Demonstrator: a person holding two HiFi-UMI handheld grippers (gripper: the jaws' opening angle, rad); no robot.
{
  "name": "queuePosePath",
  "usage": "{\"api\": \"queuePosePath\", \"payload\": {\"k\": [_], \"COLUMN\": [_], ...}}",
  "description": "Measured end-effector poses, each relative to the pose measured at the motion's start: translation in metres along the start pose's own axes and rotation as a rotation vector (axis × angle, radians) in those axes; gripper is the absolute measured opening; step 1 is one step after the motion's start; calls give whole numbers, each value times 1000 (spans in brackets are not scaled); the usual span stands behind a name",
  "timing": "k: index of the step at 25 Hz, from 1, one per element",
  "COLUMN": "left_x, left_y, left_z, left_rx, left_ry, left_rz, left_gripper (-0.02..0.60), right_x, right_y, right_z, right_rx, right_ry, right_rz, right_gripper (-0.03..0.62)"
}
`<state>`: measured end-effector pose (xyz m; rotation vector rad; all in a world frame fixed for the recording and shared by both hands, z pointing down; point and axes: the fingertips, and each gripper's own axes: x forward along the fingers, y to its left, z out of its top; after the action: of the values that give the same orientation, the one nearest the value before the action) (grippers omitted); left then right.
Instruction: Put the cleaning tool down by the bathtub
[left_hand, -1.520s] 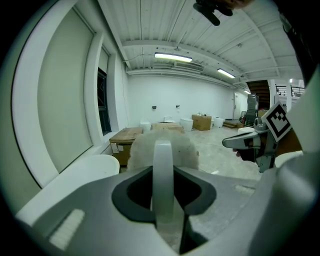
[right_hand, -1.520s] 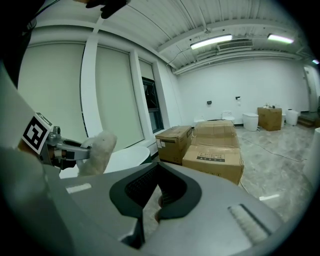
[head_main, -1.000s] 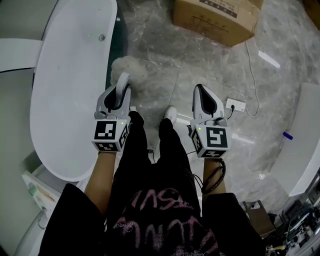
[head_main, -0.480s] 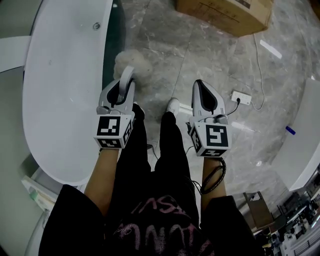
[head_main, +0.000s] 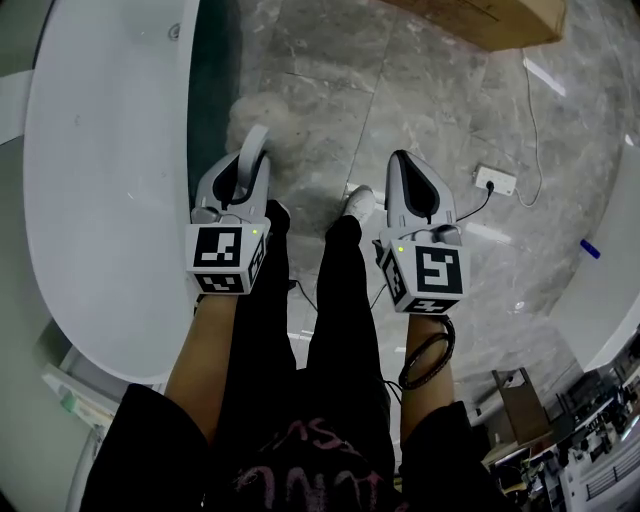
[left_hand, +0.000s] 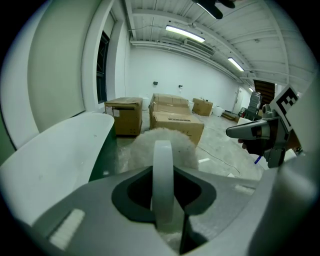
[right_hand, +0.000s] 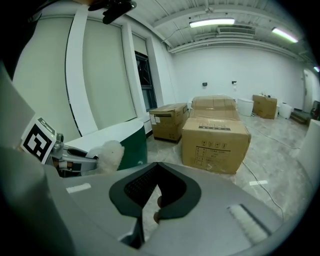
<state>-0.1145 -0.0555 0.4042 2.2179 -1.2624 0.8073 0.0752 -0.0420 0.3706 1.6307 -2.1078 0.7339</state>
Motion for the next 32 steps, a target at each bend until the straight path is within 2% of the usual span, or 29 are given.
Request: {"api": "queuePosePath", "payload": {"k": [10, 20, 27, 32], "left_x": [73, 124, 171, 200], "left_y": [6, 17, 28, 36], "left_z": [-68, -150, -205, -242], "left_rx": [-11, -30, -28, -63], "left_ry": [64, 152, 202, 225], "left_rz": [-3, 16, 18, 24], "left_gripper": [87, 87, 87, 87], "right_x": [57, 98, 139, 163], "right_y": [-12, -20, -26, -26], "right_z": [-75, -171, -224, -254], "right_rx": [16, 64, 80, 82], "right_ry": [88, 190, 227, 242], "right_rz": [17, 39, 66, 88], "right_gripper": [22, 23, 23, 23]}}
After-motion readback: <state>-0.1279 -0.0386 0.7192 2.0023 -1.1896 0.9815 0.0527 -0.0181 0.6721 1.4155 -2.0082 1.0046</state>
